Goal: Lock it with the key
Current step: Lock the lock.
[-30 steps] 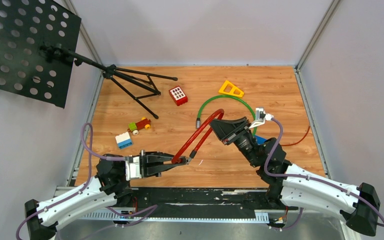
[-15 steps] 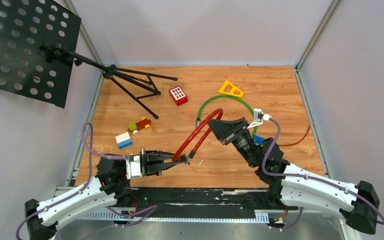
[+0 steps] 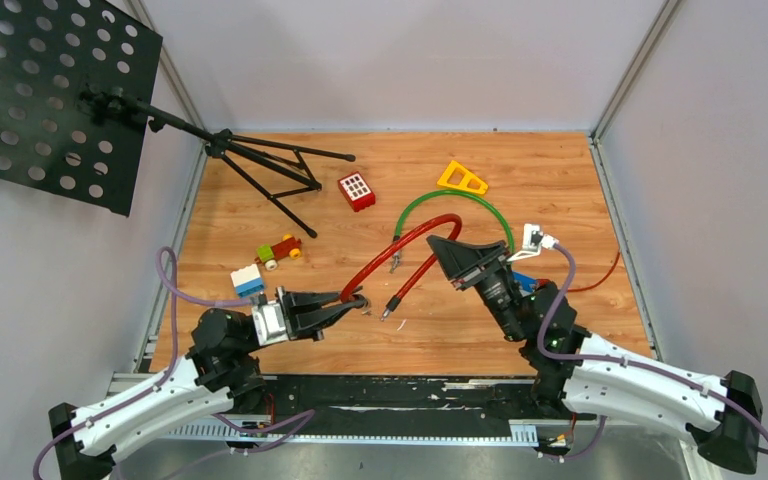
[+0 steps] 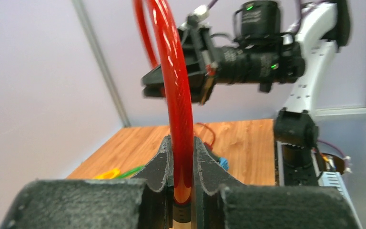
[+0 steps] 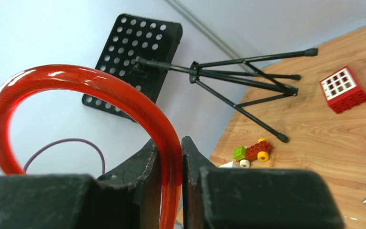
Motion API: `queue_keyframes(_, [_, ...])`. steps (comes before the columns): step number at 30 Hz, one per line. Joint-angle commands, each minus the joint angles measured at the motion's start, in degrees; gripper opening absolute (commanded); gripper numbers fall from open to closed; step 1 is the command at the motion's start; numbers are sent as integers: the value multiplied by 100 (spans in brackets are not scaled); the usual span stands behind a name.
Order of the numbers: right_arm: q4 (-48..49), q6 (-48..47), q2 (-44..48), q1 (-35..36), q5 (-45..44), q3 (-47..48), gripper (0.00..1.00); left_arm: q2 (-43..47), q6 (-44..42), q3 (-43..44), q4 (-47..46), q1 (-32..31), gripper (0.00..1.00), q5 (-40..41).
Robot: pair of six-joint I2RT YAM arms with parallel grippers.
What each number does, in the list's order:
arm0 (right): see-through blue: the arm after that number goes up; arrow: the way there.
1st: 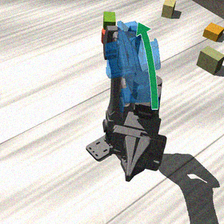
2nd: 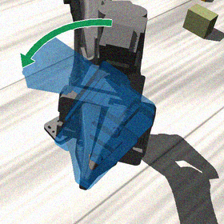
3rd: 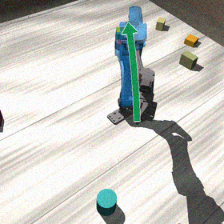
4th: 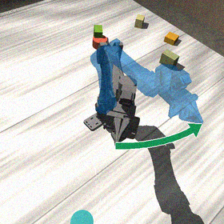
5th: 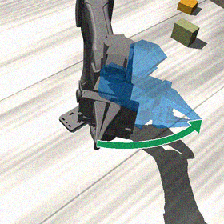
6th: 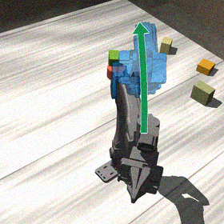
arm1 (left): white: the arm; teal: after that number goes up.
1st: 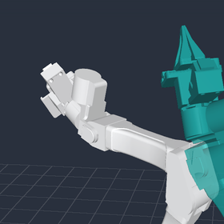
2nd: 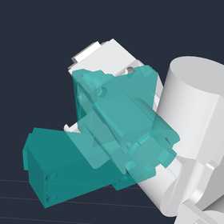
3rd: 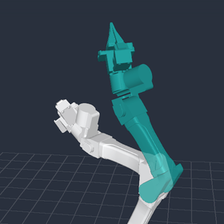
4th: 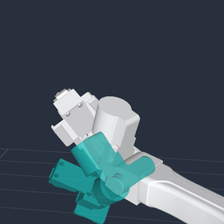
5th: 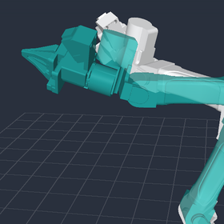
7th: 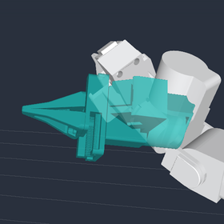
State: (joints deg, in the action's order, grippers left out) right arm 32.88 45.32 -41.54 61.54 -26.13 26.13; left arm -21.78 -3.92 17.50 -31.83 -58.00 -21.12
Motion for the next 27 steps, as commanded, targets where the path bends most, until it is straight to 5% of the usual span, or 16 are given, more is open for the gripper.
queue_keyframes(1, [-441,-146,586,-19,-1024,156,3,128,21,212,372,-42,0,1047])
queue_keyframes(3, [-646,-306,740,-26,-1209,156,16,42,-5,457,861,-45,0,1458])
queue_keyframes(6, [-905,-505,860,-20,-1336,220,51,-239,-415,929,1704,-44,0,1676])
queue_keyframes(9, [-1226,-692,896,-24,-1367,319,65,-548,-1123,1351,2433,-44,0,1747])
queue_keyframes(15, [-1534,-1469,1051,-24,-1240,372,69,-834,-2017,1831,3075,-39,0,2093])
queue_keyframes(27, [-1969,-3430,1590,-32,-721,-26,74,-1150,-2147,2403,2972,-39,0,3091])
